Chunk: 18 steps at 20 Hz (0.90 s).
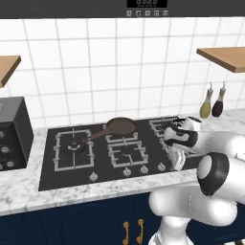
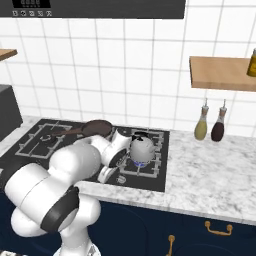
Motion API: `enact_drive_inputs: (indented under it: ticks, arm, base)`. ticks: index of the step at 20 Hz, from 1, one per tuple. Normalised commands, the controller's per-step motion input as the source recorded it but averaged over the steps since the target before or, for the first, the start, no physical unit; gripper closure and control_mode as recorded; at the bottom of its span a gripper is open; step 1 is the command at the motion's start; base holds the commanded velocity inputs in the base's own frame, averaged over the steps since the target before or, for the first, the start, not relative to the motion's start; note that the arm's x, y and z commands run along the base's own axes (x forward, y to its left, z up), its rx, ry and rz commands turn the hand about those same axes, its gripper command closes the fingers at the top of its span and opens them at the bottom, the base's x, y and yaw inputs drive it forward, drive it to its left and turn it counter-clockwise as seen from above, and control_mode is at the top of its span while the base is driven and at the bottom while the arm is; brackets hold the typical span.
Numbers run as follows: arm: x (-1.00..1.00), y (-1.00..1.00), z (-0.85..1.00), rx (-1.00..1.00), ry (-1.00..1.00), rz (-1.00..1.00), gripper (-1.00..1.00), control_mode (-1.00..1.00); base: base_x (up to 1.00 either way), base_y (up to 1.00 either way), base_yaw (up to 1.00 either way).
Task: Pick the kettle from the counter and place it on a stove burner. Then turn the burner on.
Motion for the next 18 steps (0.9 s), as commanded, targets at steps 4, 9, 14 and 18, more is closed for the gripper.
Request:
enact_drive_inputs:
  ticks: [4, 9, 14, 18]
  arm:
    - [-0.03, 0.41, 0.55, -0.05, -0.03, 0.08, -1.00, -1.00]
    - [-0.13, 0.21, 0.42, -0.04, -0.06, 0.08, -1.00, -1.00]
    - [-0.15, 0.24, 0.18, -0.06, -0.04, 0.07, -1.00, -1.00]
    - [-0.35, 0.15, 0.15, -0.06, -0.12, 0.03, -1.00, -1.00]
  base:
    - [0.00, 0.00, 0.00]
    - [0.00, 0.00, 0.00]
    - [0.00, 0.00, 0.00]
    - [0.00, 0.00, 0.00]
